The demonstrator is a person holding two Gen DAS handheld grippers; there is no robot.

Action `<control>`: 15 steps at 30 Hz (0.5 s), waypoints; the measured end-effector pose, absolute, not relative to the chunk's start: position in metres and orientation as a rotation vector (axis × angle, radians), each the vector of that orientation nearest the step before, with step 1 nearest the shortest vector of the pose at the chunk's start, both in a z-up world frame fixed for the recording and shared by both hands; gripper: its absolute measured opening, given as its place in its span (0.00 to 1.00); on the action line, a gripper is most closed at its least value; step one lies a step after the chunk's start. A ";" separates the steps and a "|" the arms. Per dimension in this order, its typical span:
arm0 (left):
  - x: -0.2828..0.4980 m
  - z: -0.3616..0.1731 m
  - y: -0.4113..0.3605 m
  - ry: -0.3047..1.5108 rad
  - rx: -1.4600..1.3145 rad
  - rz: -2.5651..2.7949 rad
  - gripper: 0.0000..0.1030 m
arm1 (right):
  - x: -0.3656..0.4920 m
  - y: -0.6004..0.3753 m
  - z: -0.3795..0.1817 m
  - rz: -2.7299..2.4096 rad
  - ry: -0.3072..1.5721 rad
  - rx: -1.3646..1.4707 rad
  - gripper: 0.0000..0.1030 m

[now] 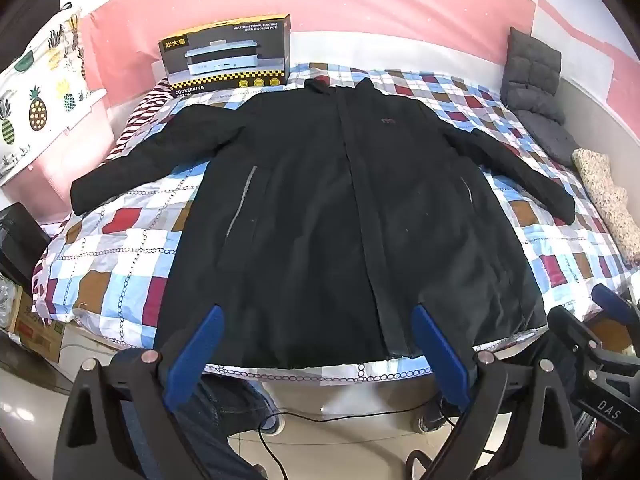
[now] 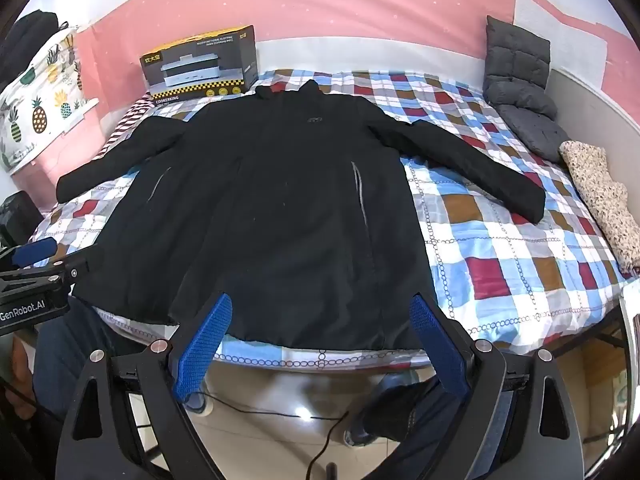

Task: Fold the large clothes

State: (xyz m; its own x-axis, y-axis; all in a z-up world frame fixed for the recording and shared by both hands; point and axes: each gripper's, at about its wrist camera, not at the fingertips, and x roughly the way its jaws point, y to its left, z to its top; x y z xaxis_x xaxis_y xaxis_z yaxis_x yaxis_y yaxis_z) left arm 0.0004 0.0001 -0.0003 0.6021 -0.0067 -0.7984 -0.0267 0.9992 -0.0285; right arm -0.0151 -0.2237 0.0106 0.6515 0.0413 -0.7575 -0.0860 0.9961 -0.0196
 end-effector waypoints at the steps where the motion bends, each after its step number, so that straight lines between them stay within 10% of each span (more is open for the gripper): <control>1: 0.000 0.000 0.000 0.925 -0.040 0.011 0.93 | -0.015 -0.224 0.010 0.073 0.859 -0.053 0.88; 15: -0.004 -0.005 0.000 0.923 -0.036 0.010 0.93 | -0.014 -0.224 0.007 0.078 0.869 -0.047 0.88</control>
